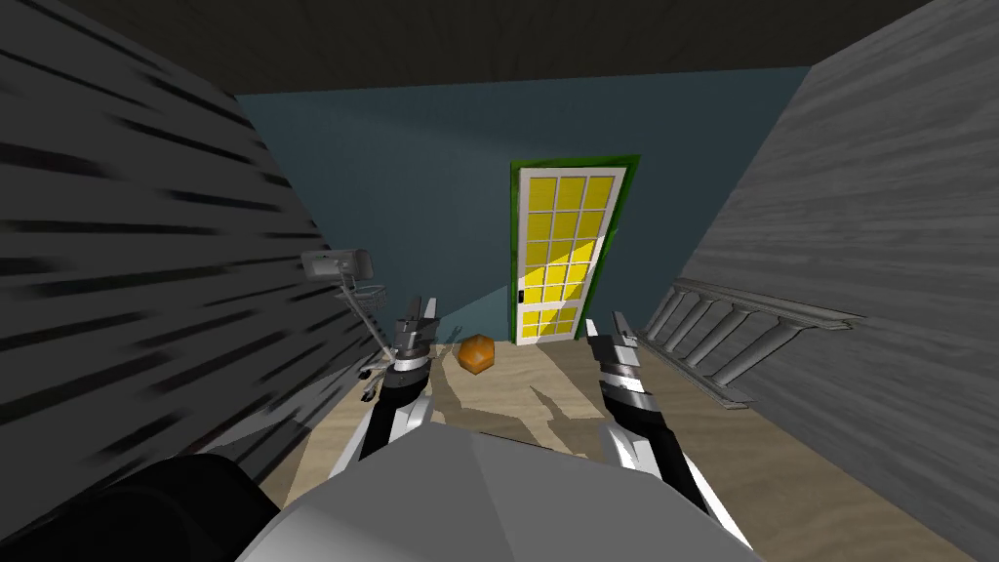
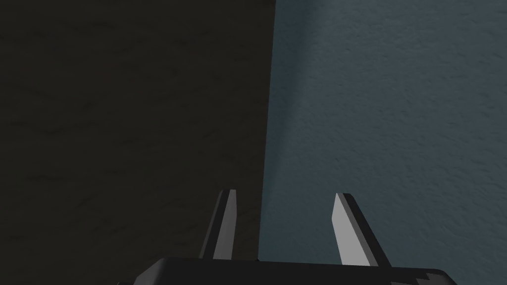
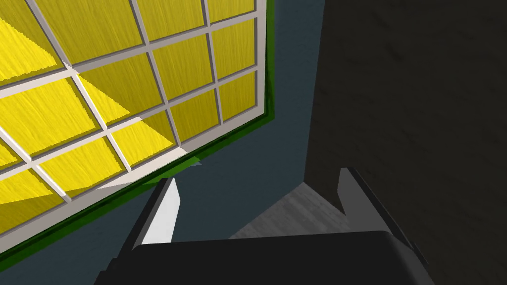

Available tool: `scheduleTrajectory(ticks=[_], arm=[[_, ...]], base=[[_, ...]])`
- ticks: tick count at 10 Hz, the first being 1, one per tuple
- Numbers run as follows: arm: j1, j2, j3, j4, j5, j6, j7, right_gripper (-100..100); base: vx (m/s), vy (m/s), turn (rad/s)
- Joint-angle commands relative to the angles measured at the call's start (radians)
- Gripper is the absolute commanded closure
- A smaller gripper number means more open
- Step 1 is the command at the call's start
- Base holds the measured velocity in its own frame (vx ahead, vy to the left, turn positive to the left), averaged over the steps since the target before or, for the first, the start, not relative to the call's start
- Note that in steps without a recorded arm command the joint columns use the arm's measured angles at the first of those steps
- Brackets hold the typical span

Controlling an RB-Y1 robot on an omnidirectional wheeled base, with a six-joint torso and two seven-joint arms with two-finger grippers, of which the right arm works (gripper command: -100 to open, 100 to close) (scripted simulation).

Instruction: Pull the door open

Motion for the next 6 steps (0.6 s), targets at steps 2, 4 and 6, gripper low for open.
scheduleTrajectory(ticks=[2,4,6], arm=[[-0.020,-0.013,-0.003,0.063,-0.041,-0.021,-0.044,-100],[-0.041,-0.023,-0.007,0.121,-0.077,-0.040,-0.081,-100],[-0.061,-0.033,-0.011,0.179,-0.113,-0.058,-0.118,-100]], base=[[0.064,-0.020,0.165],[0.075,-0.030,0.216],[0.066,-0.030,0.180]])
